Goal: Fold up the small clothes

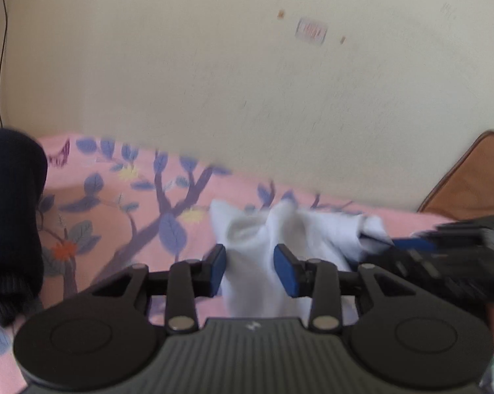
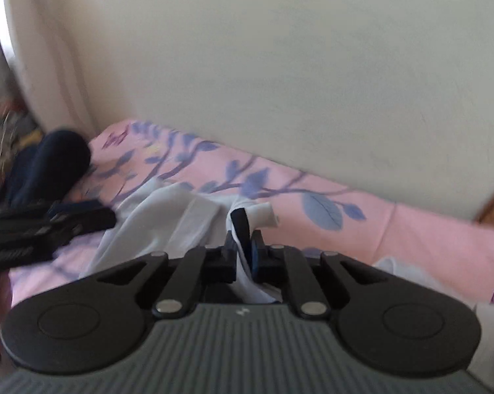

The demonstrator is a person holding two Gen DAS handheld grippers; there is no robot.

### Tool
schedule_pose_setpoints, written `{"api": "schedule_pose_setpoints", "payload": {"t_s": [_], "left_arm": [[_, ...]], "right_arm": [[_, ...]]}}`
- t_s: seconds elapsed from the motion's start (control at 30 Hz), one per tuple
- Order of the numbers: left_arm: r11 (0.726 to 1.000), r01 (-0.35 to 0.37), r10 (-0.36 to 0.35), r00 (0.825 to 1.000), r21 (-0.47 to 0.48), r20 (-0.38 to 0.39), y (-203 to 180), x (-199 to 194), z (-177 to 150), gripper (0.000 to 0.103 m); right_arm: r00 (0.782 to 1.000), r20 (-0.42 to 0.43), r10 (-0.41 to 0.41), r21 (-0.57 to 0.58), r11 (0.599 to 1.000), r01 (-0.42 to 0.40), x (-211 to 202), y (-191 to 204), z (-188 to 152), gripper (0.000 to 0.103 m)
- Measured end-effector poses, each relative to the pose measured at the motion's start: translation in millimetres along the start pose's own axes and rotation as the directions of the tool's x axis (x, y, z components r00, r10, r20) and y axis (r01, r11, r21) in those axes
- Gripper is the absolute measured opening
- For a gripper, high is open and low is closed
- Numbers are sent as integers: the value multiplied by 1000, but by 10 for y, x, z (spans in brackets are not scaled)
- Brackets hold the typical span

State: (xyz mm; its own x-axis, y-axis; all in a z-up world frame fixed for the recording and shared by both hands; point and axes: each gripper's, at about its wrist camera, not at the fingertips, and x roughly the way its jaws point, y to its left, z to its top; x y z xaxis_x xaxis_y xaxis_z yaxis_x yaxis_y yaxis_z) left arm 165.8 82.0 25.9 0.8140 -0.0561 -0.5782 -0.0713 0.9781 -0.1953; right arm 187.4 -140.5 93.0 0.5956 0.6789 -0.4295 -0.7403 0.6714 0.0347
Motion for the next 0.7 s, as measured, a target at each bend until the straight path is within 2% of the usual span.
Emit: {"api": "schedule_pose_setpoints", "payload": {"t_s": [0.03, 0.07, 0.13, 0.2, 0.3, 0.33, 0.47, 0.5, 0.53, 0.6, 0.63, 0.67, 0.7], "left_arm": [[1000, 2, -2, 1000, -17, -24, 26, 60, -23, 33], [999, 3, -4, 999, -32, -41, 54, 110, -48, 34], [999, 6, -7, 999, -36, -38, 63, 109, -56, 37], [999, 5, -6, 999, -37, -38, 69, 110, -70, 38], [999, 10, -12, 999, -43, -36, 85, 100, -81, 38], [999, 10, -11, 999, -42, -36, 85, 96, -84, 38], [999, 4, -5, 999, -37, -35, 73, 102, -88, 38], [999, 4, -6, 999, -39, -35, 77, 103, -88, 38], [999, 5, -6, 999, -40, -34, 79, 103, -90, 38], [999, 6, -7, 999, -38, -35, 78, 105, -87, 38], [999, 6, -7, 999, -37, -35, 75, 105, -87, 38], [999, 9, -10, 999, -35, -35, 79, 108, -86, 38], [999, 9, -11, 999, -36, -35, 80, 107, -86, 39]], "right_arm": [[998, -45, 52, -3, 999, -53, -39, 5, -50, 47], [992, -72, 99, 26, 995, -98, -88, -46, -95, 50], [988, -59, 139, 80, 988, -135, -198, -202, -121, 50], [991, -19, 129, 167, 978, -124, -252, -419, -76, 52], [994, 29, 106, 300, 947, -110, -144, -581, 107, 64], [995, 30, 100, 338, 935, -104, -103, -636, 133, 71], [995, -38, 92, 477, 877, -63, 311, -808, 171, 72], [991, -67, 112, 524, 849, -60, 436, -873, 151, 70], [989, -74, 130, 550, 832, -68, 508, -898, 144, 53], [988, -39, 152, 559, 822, -105, 525, -875, 232, 8], [990, 17, 138, 541, 831, -125, 478, -835, 291, 8], [991, 81, 109, 495, 858, -135, 411, -771, 361, 7], [990, 127, 56, 424, 899, -105, 347, -683, 438, 7]]}}
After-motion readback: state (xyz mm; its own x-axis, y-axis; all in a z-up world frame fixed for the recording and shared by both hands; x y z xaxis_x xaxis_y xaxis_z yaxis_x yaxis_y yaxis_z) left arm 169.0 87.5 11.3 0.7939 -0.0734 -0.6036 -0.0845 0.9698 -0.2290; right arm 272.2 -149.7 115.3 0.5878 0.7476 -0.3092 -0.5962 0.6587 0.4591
